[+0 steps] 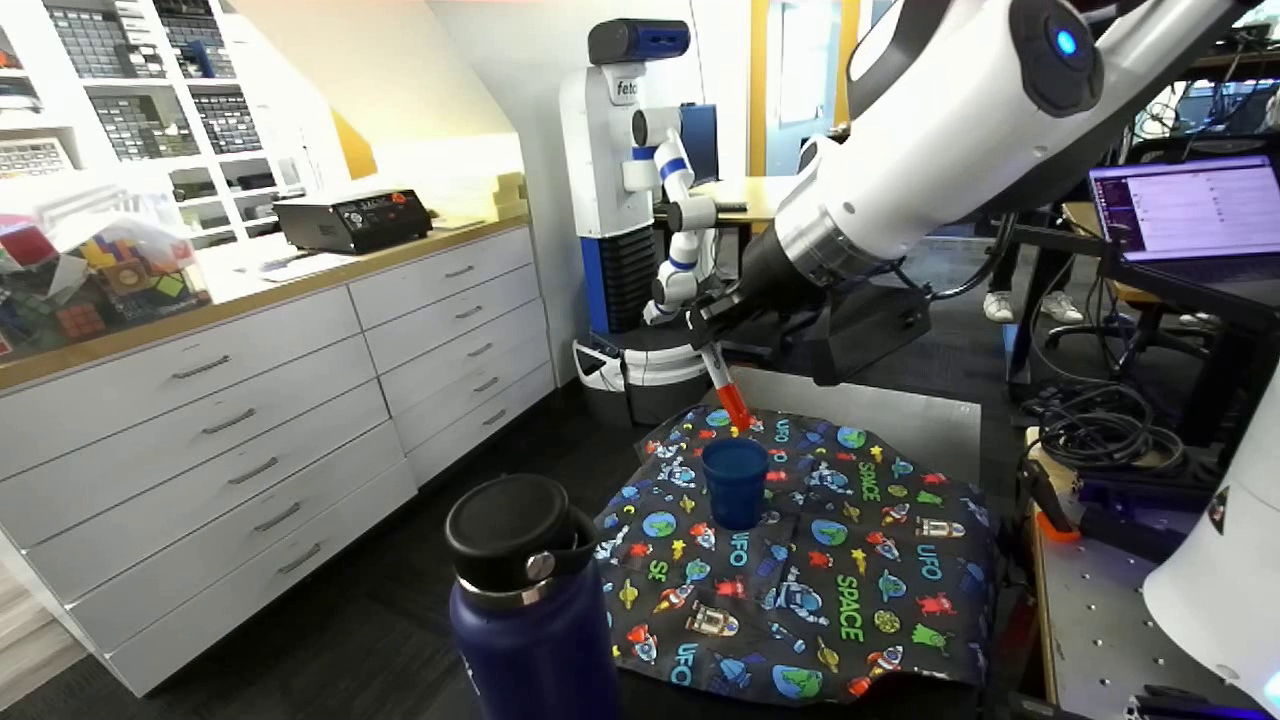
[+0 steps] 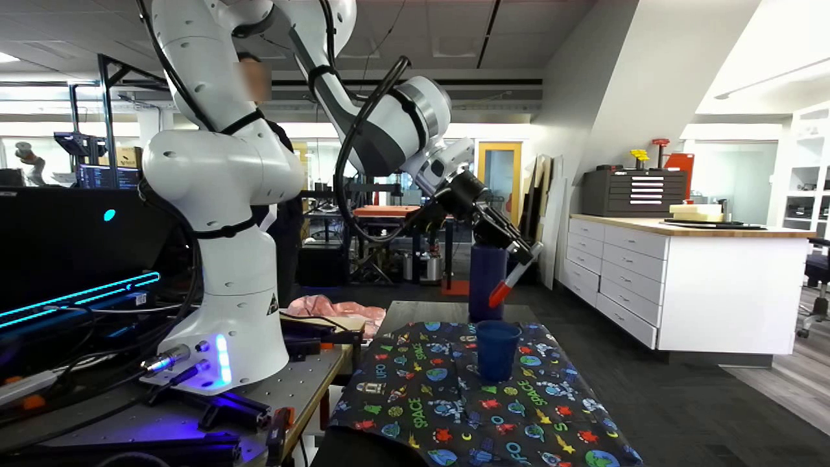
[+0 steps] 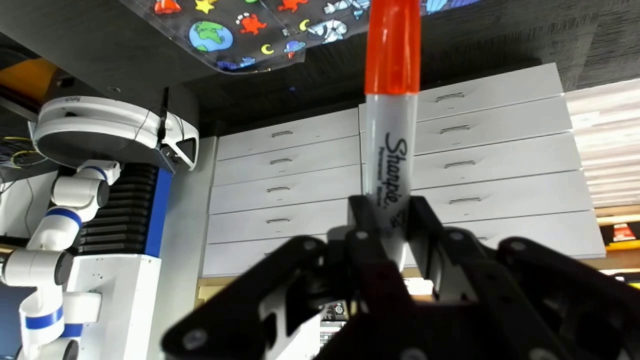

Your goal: Put the pen in the cup

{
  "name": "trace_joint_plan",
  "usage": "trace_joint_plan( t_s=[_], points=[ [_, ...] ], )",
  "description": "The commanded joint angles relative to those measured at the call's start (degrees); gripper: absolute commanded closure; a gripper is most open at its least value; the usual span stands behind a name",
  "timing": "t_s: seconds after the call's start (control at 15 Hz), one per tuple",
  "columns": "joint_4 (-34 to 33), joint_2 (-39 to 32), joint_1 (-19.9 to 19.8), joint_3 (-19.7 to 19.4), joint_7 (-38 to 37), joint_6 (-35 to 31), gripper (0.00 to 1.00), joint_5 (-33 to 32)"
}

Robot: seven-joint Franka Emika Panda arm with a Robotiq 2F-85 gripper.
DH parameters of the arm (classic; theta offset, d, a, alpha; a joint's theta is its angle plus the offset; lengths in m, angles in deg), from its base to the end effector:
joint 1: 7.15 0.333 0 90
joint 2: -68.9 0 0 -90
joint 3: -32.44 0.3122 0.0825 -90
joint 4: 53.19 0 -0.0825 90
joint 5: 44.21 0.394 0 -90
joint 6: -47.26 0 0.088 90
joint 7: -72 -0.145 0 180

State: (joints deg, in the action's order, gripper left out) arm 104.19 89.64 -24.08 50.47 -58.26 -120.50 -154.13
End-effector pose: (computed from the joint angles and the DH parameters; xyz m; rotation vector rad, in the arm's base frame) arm 0.3928 0.0468 0.2830 2.6769 -0.5248 1.2450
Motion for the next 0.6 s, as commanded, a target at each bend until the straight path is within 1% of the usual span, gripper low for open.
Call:
trace_joint_plan(
  t_s=[0.0, 0.33, 0.53],
  points=[
    [-3.29, -4.98, 1.45, -0.05, -7.19, 3.21, 0.93, -6.11],
    [-6.51, -10.78, 1.50, -0.11, -11.91, 5.94, 0.93, -11.60],
    [-7.56, -13.01, 1.22, -0.24, -14.17, 6.58, 0.93, -14.14]
  ],
)
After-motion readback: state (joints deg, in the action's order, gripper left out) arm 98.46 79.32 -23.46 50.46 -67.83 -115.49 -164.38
